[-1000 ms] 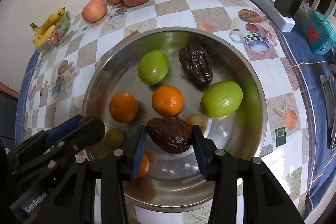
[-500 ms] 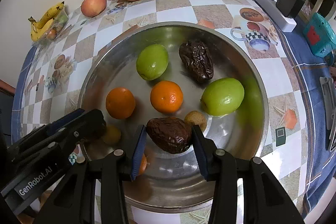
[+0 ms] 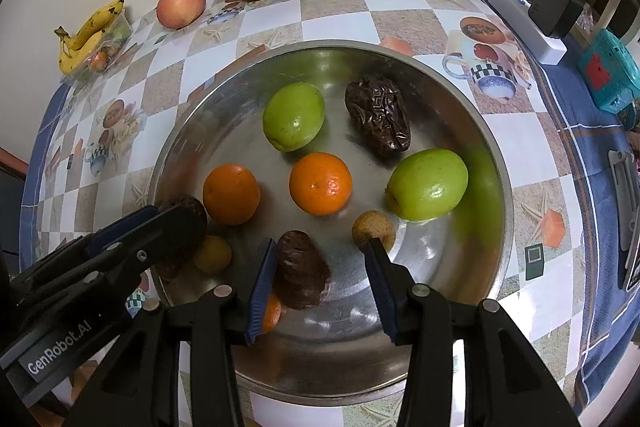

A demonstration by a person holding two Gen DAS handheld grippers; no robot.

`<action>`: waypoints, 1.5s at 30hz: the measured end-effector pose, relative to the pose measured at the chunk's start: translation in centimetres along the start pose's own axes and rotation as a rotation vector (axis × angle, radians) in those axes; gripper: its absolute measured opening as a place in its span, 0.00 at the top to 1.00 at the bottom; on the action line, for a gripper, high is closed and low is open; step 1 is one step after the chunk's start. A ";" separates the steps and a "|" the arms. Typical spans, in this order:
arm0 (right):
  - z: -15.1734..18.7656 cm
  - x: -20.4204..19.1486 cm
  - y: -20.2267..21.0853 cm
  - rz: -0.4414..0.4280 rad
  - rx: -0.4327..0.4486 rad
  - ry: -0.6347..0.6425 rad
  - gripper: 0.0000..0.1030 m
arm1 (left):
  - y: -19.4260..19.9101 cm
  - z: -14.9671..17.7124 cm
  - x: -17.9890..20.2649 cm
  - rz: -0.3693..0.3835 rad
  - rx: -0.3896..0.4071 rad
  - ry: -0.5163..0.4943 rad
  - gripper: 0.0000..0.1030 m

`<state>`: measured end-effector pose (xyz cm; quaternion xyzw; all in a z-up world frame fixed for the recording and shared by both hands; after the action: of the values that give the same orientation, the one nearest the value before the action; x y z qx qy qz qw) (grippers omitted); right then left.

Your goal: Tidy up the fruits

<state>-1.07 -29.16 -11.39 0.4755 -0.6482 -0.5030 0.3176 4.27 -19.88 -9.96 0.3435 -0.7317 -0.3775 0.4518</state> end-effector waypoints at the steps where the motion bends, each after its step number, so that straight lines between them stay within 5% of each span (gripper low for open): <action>1: 0.0 0.0 0.0 0.000 0.000 0.000 0.54 | 0.0 0.0 0.0 0.001 -0.001 0.001 0.57; 17: -0.4 0.3 0.7 -0.009 0.024 -0.016 0.54 | 1.5 -0.7 -0.7 -0.014 0.035 0.018 0.52; 20: -0.4 0.2 0.7 -0.008 0.022 -0.016 0.54 | 1.8 -0.9 -1.7 -0.078 0.050 0.023 0.48; 22: -0.4 0.2 0.6 -0.005 0.022 -0.012 0.52 | 2.2 -1.1 -2.6 -0.138 0.068 0.033 0.34; 24: -0.5 0.2 0.6 0.002 0.027 -0.004 0.38 | 2.5 -1.3 -4.0 -0.190 0.080 0.058 0.27; 26: -0.6 0.2 0.7 0.013 0.037 0.003 0.35 | 2.6 -1.4 -5.2 -0.229 0.088 0.076 0.23; 30: -0.8 0.2 0.7 0.027 0.048 0.014 0.25 | 2.9 -1.6 -7.7 -0.319 0.109 0.091 0.00; 32: -0.8 0.1 0.6 0.033 0.050 0.024 0.17 | 2.8 -1.5 -8.6 -0.348 0.107 0.088 0.00; 45: -1.2 -1.2 1.1 0.021 0.139 0.033 0.17 | 4.8 -1.3 -11.3 -0.517 0.171 0.021 0.00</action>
<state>0.12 -28.37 -9.95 0.4977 -0.6812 -0.4455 0.2997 8.67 -8.36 -9.97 0.5596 -0.6442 -0.4137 0.3172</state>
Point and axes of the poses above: each gripper's, at about its wrist camera, not at the fingertips, and y roughly against the way its jaws point, x to its right, z to its underside, the point moved 9 cm from there along -y, roughly the way its jaws point, and after that the axes turned 4 degrees about y, right-handed, at the moved point
